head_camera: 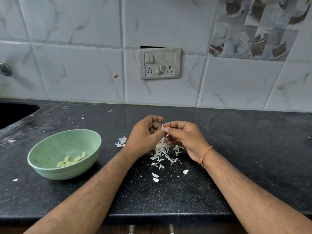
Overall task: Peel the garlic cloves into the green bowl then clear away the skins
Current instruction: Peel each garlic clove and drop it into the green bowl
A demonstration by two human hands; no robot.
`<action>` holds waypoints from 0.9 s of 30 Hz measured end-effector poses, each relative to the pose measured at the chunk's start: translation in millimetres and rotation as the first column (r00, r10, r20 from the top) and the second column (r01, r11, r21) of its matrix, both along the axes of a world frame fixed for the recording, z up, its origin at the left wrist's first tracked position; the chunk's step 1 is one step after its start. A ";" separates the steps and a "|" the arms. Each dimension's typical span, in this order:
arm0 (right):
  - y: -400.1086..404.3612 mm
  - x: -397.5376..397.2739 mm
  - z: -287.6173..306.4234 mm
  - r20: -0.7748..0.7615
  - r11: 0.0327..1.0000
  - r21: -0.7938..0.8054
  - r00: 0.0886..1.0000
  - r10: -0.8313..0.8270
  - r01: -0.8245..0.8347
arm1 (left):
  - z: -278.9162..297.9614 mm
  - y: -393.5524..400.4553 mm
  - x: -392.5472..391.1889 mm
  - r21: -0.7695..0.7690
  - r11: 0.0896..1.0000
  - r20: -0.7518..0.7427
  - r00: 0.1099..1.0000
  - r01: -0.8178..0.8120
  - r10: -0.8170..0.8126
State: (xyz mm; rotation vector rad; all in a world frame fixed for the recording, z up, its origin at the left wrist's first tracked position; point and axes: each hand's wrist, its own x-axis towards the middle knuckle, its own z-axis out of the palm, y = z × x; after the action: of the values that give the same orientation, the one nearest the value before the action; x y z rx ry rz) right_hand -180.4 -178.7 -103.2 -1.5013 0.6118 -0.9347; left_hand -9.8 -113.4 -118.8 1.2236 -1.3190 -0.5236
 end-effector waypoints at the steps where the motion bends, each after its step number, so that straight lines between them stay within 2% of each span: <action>1: -0.5 0.8 -0.5 0.012 1.000 -0.021 1.000 -0.022 0.022 | 0.2 -0.3 -0.2 0.000 1.000 -0.011 1.000 -0.003 0.003; 5: -1.1 1.7 -2.8 0.004 0.981 -0.170 0.996 -0.090 0.089 | -1.0 -1.2 1.0 0.003 1.000 -0.026 1.000 0.000 0.000; 13: -4.1 -0.3 -6.3 -0.098 0.898 -0.432 0.985 -0.139 0.084 | 0.2 -1.7 -0.3 0.008 1.000 -0.045 0.999 -0.007 0.007; 22: -7.0 1.6 -6.0 -0.046 0.933 -0.343 0.990 -0.135 0.112 | 1.7 0.2 0.0 0.005 1.000 -0.045 0.999 -0.010 0.010; 27: -7.9 -0.3 -3.8 -0.005 0.951 -0.278 0.989 -0.145 0.138 | 3.0 0.6 1.3 0.028 0.997 -0.018 0.997 -0.079 0.079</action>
State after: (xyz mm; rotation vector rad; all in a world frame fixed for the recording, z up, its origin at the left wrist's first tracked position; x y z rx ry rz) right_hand -180.7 -186.6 -107.0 -1.7382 0.6326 -1.1503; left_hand -8.4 -112.8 -115.8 1.2843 -1.2454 -0.4969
